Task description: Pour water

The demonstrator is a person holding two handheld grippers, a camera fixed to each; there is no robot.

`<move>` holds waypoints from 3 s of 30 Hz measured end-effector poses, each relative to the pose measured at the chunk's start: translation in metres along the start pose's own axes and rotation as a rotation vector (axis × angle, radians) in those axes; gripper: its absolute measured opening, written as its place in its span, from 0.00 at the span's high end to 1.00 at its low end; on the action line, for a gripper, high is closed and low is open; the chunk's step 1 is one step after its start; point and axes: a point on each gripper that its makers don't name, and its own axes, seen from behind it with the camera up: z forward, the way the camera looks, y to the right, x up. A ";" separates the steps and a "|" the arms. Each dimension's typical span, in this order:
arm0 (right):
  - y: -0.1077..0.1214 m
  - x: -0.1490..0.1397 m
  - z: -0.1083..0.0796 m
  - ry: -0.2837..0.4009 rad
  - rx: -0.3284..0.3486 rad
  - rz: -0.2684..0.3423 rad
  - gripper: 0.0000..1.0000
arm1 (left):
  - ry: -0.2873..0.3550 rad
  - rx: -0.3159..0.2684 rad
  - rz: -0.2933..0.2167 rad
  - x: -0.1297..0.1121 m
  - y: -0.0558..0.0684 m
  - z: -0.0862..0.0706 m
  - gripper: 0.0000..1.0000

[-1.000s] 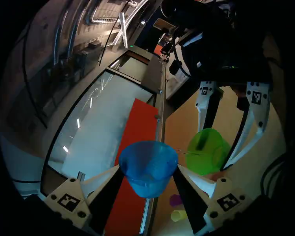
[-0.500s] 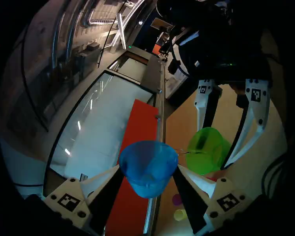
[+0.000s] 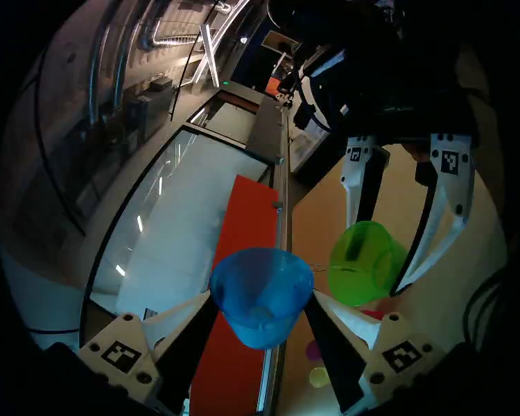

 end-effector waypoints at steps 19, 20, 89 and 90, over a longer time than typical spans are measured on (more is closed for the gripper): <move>0.003 -0.001 0.001 -0.001 0.001 -0.005 0.13 | 0.000 0.000 0.033 0.001 0.001 0.002 0.16; 0.003 -0.001 0.001 -0.001 0.001 -0.005 0.13 | 0.000 0.001 0.036 0.001 0.001 0.002 0.16; 0.006 -0.006 0.001 -0.007 -0.007 -0.018 0.13 | 0.002 0.031 0.187 0.007 -0.009 0.006 0.16; 0.006 -0.006 0.001 -0.007 -0.007 -0.018 0.13 | 0.002 0.031 0.188 0.007 -0.009 0.006 0.16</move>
